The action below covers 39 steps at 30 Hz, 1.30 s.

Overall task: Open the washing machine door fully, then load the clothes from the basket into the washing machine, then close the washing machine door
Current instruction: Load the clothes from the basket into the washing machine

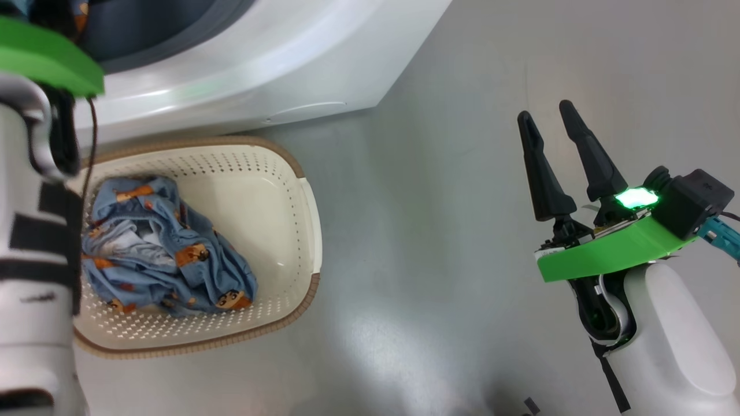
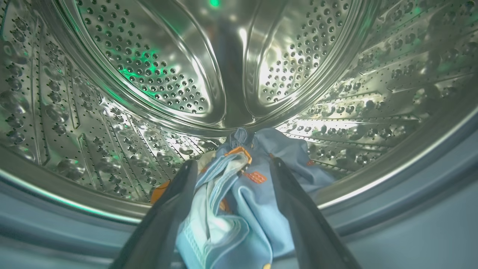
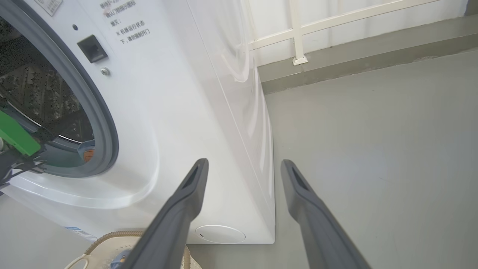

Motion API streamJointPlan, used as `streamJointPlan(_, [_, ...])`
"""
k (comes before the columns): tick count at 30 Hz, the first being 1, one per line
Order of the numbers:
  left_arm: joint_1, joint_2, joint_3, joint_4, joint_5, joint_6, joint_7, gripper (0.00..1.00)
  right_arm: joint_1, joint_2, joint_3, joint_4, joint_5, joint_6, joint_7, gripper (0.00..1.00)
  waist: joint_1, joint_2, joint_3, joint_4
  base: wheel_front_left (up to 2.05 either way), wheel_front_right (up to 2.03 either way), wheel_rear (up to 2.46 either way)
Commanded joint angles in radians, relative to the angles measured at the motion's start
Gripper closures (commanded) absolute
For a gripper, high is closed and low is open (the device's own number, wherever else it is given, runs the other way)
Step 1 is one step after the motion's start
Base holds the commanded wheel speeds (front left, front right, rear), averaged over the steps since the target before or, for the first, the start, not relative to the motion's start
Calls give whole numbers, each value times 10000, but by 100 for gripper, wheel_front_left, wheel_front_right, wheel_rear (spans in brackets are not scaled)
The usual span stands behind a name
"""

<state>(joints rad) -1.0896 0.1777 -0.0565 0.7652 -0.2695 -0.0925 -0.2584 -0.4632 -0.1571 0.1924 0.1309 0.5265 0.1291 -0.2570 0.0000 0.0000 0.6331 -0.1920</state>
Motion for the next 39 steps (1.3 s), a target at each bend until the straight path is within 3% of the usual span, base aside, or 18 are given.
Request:
streamJointPlan(1, [447,398,157,-445,-10,-16,-33,0,413,-36,153,-178,-133,16,-48,0,0,0,-119,78,0,0,0])
streamJointPlan(9, [2053,436,109,-1694,-66,111,-21,0,542,-108,168,-191,-122,16,-48,0,0,0,-335,160,0,0,0])
streamJointPlan(26, [7176,369,468,-6897,-305,880,94,0,619,-128,221,-274,-49,16,-48,0,0,0,-637,63,0,0,0])
streamJointPlan(31, [7897,248,684,-7410,-351,985,12,0,649,-160,151,-319,-54,16,-48,0,0,0,-666,116,0,0,0])
streamJointPlan(39, [7765,188,601,-7444,-381,937,97,0,642,-225,168,-297,-86,16,-48,0,0,0,-784,282,0,0,0])
